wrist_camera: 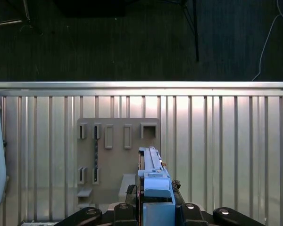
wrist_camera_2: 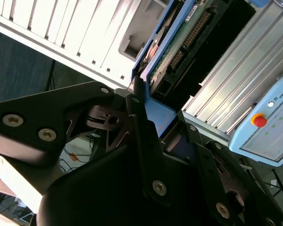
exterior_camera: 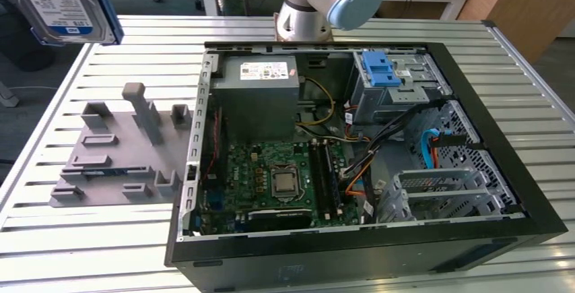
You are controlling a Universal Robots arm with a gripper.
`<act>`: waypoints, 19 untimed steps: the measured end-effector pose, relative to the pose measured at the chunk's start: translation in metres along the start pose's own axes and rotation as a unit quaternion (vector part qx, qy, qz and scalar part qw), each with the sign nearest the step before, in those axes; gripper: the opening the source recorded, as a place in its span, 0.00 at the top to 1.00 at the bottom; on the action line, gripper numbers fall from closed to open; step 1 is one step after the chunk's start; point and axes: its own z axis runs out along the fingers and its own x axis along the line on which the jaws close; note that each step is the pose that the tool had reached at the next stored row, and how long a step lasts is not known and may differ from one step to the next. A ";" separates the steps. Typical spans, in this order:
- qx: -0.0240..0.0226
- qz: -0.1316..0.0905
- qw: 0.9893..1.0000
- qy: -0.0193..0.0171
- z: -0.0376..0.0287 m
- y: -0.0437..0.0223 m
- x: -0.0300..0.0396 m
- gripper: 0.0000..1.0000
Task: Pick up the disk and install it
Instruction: 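Pick up the disk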
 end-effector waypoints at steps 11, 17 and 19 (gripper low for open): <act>0.000 0.000 1.000 0.000 0.0001 -0.0028 0.0000 0.64; 0.000 0.000 1.000 0.000 0.0001 -0.0045 -0.0001 0.64; 0.000 0.000 1.000 0.000 0.0002 -0.0049 -0.0001 0.64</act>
